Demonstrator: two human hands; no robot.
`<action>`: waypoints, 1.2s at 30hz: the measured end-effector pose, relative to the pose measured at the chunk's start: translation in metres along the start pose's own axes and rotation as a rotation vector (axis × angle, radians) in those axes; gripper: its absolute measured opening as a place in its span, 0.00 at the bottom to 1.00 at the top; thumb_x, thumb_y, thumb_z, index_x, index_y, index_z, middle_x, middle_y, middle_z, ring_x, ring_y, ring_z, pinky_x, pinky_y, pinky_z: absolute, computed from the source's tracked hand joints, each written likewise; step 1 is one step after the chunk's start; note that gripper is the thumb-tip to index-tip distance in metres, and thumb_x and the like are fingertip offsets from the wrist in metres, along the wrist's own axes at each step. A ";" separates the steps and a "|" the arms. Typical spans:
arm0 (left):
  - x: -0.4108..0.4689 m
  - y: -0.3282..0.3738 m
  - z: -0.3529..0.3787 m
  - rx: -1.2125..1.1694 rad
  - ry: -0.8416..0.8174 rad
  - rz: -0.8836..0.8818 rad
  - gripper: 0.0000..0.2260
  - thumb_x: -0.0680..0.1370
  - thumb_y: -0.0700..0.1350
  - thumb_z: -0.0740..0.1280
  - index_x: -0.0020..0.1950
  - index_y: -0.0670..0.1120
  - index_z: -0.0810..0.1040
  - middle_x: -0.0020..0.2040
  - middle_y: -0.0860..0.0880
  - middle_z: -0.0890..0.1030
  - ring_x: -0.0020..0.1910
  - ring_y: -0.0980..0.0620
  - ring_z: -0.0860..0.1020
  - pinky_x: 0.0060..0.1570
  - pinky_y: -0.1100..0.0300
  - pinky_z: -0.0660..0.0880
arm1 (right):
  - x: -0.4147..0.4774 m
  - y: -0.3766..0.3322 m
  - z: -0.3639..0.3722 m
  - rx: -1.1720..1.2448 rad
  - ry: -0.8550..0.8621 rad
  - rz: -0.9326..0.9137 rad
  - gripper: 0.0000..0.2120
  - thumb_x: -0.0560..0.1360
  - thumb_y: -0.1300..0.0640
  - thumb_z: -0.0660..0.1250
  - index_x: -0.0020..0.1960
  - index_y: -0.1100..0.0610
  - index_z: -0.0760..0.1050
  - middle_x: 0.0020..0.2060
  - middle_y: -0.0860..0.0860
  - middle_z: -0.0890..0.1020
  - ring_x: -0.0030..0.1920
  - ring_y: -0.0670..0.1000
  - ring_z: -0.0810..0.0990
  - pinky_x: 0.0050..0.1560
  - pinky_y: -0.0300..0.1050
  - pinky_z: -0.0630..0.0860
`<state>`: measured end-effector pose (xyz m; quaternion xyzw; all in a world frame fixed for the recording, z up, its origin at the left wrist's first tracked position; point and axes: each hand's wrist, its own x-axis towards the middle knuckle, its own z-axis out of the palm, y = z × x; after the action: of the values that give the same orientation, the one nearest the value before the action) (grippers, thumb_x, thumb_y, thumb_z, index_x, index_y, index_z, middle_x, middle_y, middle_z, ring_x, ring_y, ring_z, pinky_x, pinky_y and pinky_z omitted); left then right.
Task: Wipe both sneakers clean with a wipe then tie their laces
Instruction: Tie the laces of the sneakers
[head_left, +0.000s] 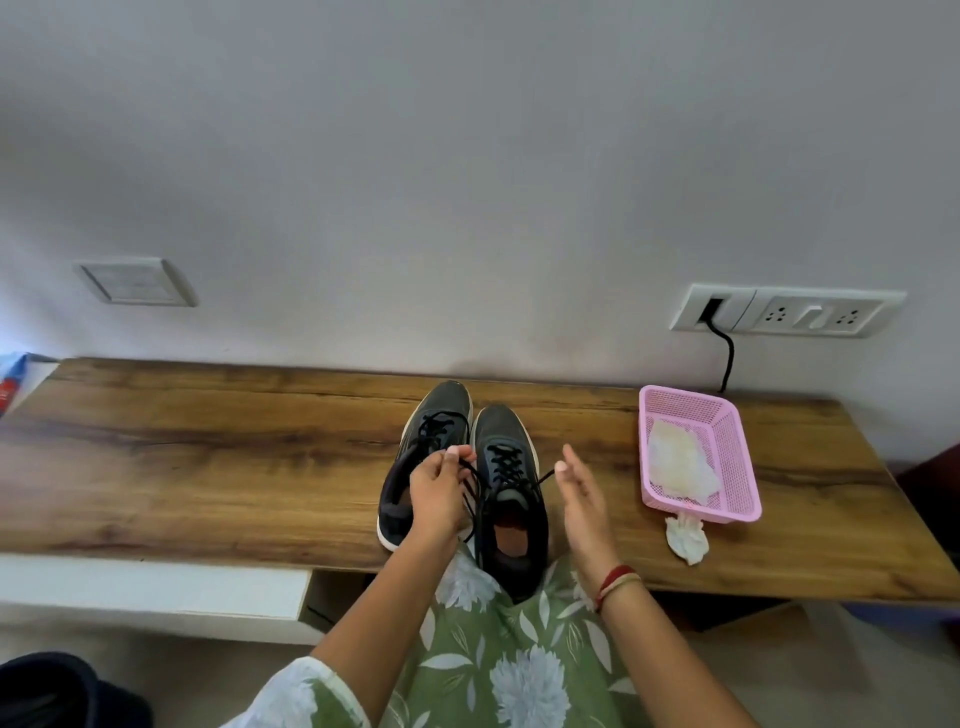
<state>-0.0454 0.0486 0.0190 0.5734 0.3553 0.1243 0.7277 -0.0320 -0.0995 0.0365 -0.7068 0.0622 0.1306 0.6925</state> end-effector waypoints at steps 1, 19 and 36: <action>-0.002 0.003 -0.001 0.009 -0.002 0.019 0.12 0.83 0.42 0.58 0.49 0.42 0.80 0.43 0.51 0.81 0.41 0.58 0.77 0.40 0.68 0.72 | 0.000 -0.005 -0.002 -0.008 0.017 -0.046 0.20 0.80 0.54 0.57 0.71 0.53 0.65 0.69 0.47 0.67 0.63 0.41 0.64 0.63 0.39 0.63; -0.056 -0.002 0.024 -0.014 -0.134 0.028 0.06 0.79 0.37 0.65 0.48 0.47 0.79 0.42 0.50 0.85 0.44 0.57 0.81 0.56 0.57 0.76 | 0.000 -0.050 -0.014 -0.093 0.202 -0.406 0.11 0.73 0.67 0.68 0.46 0.52 0.80 0.42 0.46 0.83 0.44 0.36 0.80 0.46 0.27 0.73; -0.049 0.076 -0.005 0.041 -0.182 0.379 0.05 0.77 0.40 0.68 0.43 0.47 0.83 0.41 0.47 0.85 0.45 0.47 0.83 0.55 0.49 0.77 | -0.012 -0.107 -0.001 -0.070 0.050 -0.532 0.09 0.70 0.69 0.70 0.43 0.56 0.82 0.40 0.53 0.84 0.43 0.44 0.82 0.49 0.34 0.76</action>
<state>-0.0665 0.0467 0.1070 0.6537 0.1765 0.1995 0.7084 -0.0148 -0.0979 0.1430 -0.7249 -0.1132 -0.0714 0.6758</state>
